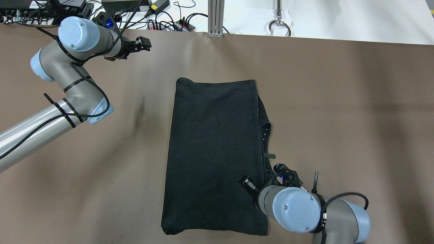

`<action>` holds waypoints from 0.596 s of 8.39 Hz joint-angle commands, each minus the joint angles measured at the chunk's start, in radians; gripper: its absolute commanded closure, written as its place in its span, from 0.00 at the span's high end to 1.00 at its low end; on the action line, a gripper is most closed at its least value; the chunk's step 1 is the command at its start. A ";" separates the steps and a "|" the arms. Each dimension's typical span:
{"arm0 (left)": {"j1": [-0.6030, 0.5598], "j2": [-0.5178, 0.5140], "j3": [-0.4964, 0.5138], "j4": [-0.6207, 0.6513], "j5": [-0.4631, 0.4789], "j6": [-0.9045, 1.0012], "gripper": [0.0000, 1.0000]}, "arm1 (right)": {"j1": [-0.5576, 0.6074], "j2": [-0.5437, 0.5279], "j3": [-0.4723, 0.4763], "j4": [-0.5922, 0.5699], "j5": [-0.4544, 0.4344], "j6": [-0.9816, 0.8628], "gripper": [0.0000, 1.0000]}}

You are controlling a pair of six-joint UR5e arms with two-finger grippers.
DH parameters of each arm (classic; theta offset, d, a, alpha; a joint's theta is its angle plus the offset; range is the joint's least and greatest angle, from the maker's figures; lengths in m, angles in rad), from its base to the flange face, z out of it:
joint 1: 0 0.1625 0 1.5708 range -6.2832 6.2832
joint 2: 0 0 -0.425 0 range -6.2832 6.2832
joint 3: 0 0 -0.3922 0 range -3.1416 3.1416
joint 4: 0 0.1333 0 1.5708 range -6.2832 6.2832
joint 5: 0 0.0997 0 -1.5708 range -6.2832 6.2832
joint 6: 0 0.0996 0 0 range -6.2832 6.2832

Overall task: Fold clothes
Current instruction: 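Grasp the bundle's near corner with the right gripper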

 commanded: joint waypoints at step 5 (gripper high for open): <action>0.003 0.030 -0.063 0.004 0.003 -0.001 1.00 | -0.134 -0.086 0.009 0.000 -0.047 0.143 0.82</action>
